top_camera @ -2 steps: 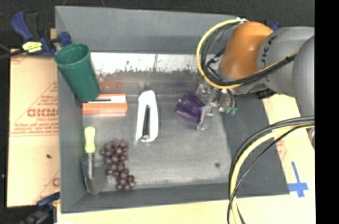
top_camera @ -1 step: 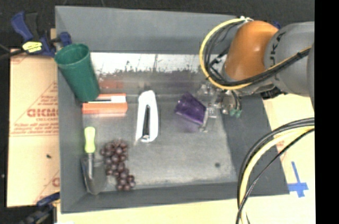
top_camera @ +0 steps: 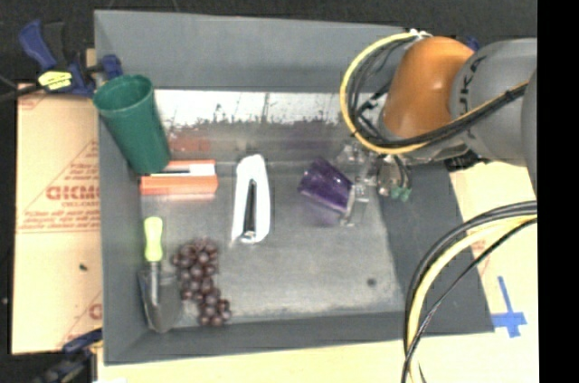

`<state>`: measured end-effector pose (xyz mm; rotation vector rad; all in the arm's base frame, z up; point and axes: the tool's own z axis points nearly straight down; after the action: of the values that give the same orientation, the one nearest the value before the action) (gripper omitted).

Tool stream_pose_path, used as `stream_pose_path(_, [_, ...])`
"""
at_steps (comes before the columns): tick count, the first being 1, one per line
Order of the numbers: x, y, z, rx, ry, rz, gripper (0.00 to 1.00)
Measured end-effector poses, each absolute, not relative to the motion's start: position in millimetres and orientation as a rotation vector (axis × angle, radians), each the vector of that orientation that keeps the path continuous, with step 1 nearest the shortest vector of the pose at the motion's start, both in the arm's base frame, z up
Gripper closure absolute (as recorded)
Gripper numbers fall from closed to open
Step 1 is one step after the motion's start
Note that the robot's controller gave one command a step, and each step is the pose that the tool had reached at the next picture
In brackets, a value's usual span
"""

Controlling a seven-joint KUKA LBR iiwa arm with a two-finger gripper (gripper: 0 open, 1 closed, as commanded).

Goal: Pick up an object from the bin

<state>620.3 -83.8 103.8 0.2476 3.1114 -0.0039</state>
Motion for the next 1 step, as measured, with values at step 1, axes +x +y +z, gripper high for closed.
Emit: stream_pose_path(1, [594.0,-81.1,69.6,0.134,3.117,-0.008,0.00])
